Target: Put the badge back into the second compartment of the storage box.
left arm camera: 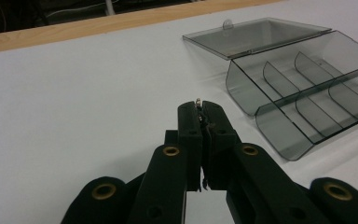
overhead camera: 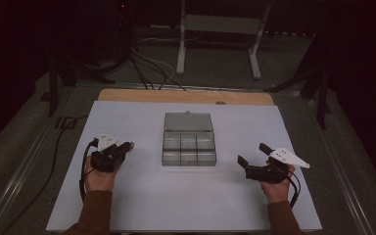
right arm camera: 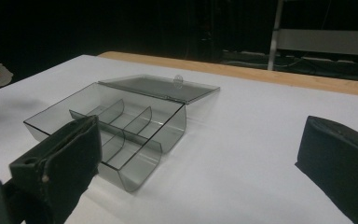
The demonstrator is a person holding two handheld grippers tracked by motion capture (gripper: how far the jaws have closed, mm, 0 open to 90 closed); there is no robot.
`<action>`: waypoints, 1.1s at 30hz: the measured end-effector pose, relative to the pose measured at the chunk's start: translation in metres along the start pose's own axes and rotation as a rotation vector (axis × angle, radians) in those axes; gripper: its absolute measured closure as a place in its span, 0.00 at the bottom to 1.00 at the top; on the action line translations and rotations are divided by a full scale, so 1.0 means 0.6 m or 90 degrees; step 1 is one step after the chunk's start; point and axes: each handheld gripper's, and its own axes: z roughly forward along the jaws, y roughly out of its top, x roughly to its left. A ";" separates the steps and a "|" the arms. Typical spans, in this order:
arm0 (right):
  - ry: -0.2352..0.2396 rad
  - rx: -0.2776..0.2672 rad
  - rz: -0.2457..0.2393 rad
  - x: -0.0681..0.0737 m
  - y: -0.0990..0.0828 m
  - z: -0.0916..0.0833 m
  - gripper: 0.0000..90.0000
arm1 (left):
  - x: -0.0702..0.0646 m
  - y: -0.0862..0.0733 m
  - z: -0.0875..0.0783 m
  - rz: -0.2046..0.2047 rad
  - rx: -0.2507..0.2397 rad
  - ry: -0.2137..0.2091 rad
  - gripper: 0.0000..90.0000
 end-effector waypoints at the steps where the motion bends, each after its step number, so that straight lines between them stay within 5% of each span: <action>1: 0.000 0.000 0.000 0.000 0.000 0.000 0.00 | -0.001 0.001 0.002 0.001 -0.001 -0.001 1.00; 33: 0.000 0.002 0.001 -0.002 -0.001 0.001 0.00 | -0.055 0.051 0.073 0.046 -0.010 -0.023 1.00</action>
